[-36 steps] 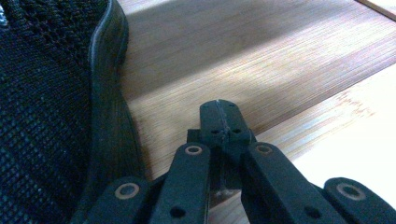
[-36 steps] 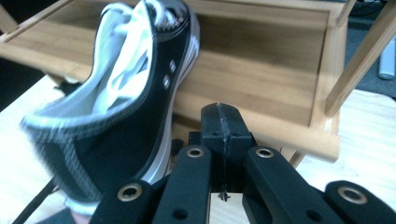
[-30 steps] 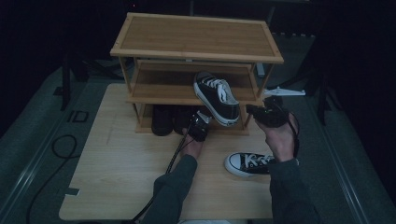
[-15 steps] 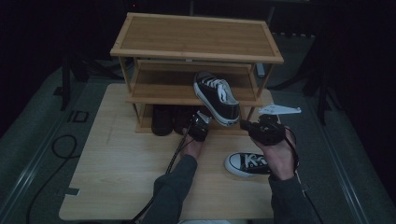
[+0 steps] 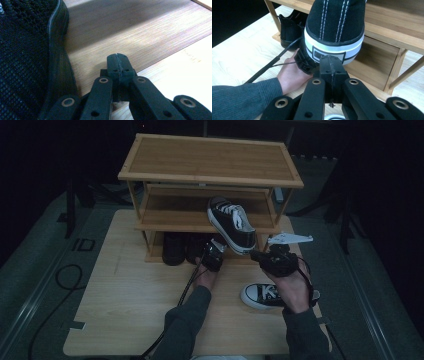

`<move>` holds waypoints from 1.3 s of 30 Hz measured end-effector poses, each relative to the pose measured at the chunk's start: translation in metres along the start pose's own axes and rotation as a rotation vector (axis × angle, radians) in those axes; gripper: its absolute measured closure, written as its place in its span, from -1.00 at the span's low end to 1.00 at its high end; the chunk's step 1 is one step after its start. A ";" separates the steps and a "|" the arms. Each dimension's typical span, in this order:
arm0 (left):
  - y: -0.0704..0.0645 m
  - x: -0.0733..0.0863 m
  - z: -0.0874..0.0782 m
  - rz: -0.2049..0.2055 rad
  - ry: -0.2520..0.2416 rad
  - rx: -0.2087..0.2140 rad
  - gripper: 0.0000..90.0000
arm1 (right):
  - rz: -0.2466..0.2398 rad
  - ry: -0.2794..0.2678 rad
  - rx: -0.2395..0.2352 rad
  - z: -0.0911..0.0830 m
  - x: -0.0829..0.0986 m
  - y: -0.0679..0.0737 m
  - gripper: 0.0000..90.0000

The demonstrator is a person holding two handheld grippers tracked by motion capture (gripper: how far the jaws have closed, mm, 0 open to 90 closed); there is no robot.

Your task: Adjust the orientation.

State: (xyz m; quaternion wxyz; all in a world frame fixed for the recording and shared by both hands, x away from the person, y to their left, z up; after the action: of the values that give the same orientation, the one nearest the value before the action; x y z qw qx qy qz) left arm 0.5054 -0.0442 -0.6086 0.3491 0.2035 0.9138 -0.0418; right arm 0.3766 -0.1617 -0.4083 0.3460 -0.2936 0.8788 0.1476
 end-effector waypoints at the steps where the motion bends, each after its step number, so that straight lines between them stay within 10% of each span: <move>1: 0.000 0.000 0.000 0.000 0.000 -0.001 1.00 | 0.002 0.000 -0.004 0.000 0.000 0.001 1.00; 39: 0.000 0.000 0.000 0.004 0.002 -0.007 1.00 | -0.032 -0.007 -0.052 0.036 -0.025 0.017 1.00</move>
State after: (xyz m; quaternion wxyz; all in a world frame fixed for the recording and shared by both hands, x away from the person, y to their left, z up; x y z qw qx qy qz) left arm 0.5051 -0.0443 -0.6086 0.3490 0.2042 0.9138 -0.0378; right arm 0.3997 -0.1210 -0.4159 0.3436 -0.3162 0.8686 0.1656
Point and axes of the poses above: each handheld gripper's, and its own axes: z roughly forward along the jaws, x roughly out of its underside, y roughly to its left, the point moved 8 cm from there along z, roughly forward along the jaws, and after that the axes turned 10 degrees about y, right-handed, at the moved point
